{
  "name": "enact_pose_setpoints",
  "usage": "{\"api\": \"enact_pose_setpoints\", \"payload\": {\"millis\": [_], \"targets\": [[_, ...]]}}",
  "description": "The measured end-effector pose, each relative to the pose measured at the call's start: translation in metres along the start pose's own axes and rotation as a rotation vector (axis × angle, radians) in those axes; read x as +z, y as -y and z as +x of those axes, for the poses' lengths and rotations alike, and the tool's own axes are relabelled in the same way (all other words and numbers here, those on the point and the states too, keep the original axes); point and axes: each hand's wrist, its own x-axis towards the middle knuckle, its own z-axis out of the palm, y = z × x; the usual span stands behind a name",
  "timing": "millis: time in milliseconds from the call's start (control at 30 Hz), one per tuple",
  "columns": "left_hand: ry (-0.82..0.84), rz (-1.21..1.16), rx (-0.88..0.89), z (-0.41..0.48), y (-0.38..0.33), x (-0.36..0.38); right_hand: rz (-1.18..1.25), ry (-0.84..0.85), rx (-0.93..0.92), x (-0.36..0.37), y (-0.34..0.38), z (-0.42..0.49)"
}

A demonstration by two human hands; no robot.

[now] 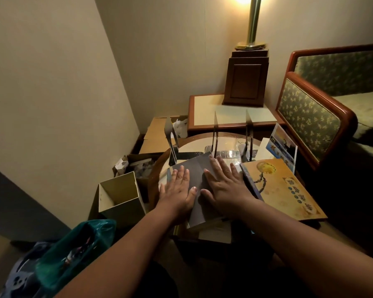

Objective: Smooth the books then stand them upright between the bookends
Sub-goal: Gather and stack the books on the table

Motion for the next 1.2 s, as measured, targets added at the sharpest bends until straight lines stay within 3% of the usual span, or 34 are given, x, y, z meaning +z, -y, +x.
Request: {"api": "enact_pose_setpoints", "payload": {"millis": [300,733,1067,1200], "targets": [[-0.032,-0.071,-0.061,0.051,0.014,-0.013,0.083,0.107,-0.023,0.011,-0.006,0.011],[-0.178,-0.61,-0.105,0.018,0.058,-0.02,-0.019,0.181,-0.098,0.003,0.005,0.026],[-0.088,-1.185,-0.266,-0.045,0.083,-0.018,0.0,0.174,-0.209,0.005,0.034,0.028],[0.013,-1.285,-0.28,-0.051,0.086,-0.029,0.045,0.175,-0.26,0.006,0.033,0.028]]}}
